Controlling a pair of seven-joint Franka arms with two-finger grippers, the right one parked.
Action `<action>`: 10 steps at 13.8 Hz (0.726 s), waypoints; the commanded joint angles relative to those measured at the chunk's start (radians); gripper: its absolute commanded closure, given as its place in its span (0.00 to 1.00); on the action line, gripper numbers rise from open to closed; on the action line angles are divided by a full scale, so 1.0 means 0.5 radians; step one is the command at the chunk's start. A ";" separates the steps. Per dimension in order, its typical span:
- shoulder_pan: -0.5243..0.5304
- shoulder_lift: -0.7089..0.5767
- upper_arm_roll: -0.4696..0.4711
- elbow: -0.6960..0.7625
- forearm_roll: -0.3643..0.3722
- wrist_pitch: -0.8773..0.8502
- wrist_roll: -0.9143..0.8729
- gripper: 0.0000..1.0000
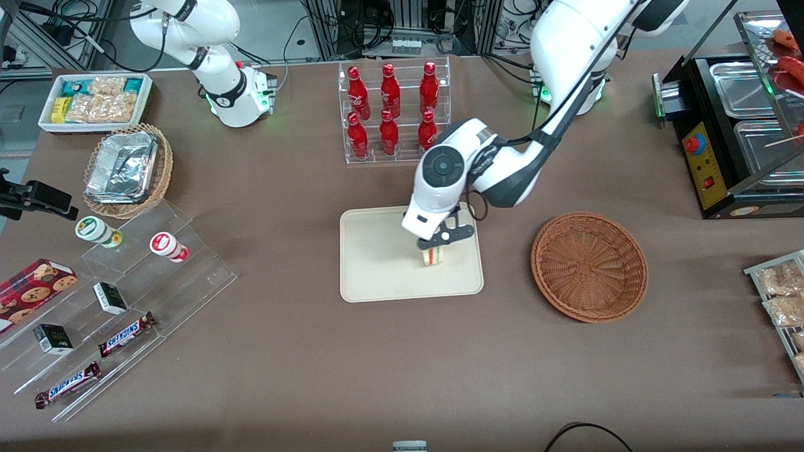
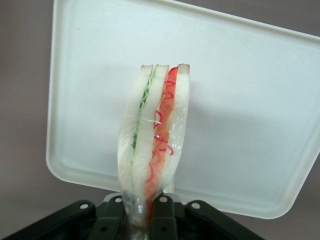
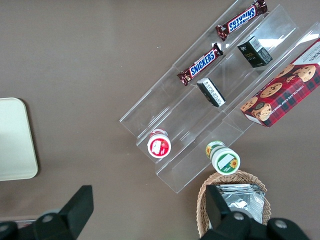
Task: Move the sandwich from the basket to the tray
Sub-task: 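Carry the held sandwich over to the cream tray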
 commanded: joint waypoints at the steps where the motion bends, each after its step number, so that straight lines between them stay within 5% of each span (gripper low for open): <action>1: -0.063 0.175 0.022 0.202 0.083 -0.020 -0.134 1.00; 10: -0.164 0.411 0.034 0.445 0.114 -0.060 -0.272 1.00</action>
